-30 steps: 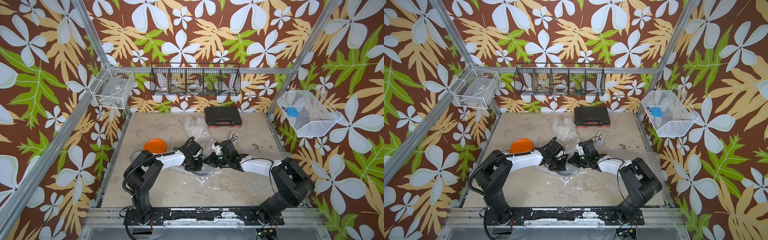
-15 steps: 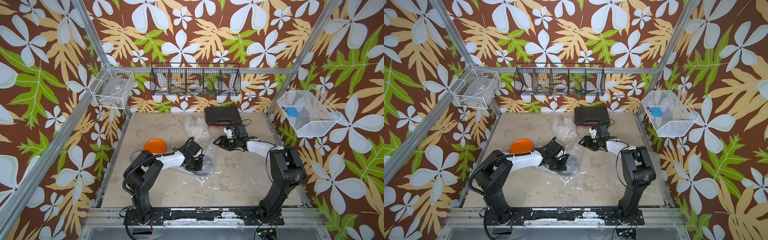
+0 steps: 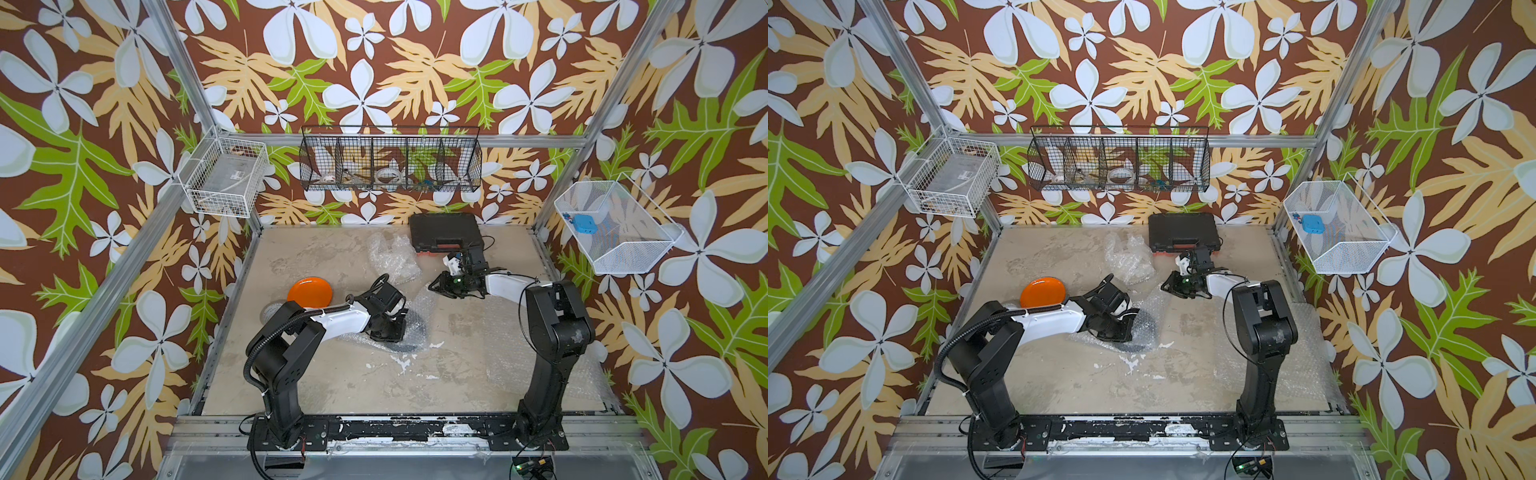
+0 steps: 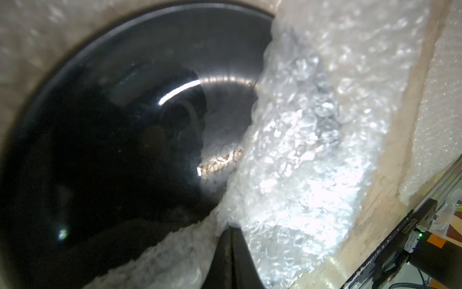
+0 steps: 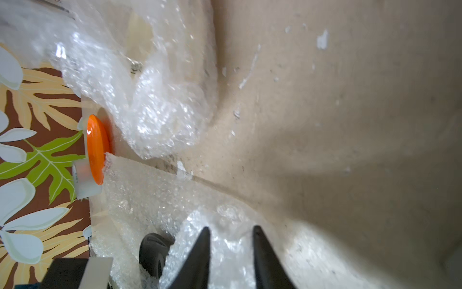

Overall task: Wrap dinner plates in bubble wrap
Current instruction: Wrap the plate in the bubble wrap.

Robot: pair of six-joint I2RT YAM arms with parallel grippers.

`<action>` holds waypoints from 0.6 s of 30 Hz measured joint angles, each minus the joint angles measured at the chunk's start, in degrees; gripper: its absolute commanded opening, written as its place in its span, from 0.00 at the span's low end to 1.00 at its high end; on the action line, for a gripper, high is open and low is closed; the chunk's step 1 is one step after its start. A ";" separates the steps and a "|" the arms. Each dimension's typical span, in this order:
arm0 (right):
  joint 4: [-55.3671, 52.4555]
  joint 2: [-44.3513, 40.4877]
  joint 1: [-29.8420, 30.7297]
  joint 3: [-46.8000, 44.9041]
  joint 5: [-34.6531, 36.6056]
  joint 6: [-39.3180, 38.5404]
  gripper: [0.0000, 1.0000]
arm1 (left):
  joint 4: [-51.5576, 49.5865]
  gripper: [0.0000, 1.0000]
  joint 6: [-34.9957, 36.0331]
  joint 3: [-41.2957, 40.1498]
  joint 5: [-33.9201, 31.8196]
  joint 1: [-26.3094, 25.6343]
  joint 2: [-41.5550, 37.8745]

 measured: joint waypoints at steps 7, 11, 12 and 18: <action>1.49 0.83 -0.24 -1.03 -1.27 0.92 0.61 | -2.01 0.07 0.31 1.09 -0.52 0.00 0.33; 2.62 2.27 -0.31 -0.31 -2.93 1.97 0.33 | -2.23 0.07 0.74 1.25 -0.55 0.00 0.48; 2.71 2.27 -0.33 -0.11 -3.13 2.10 0.23 | -2.23 0.07 0.96 1.25 -0.55 0.00 0.48; 2.78 -3.06 -0.48 -3.80 -1.95 1.84 0.01 | -3.82 0.06 2.14 2.01 -1.36 0.00 0.39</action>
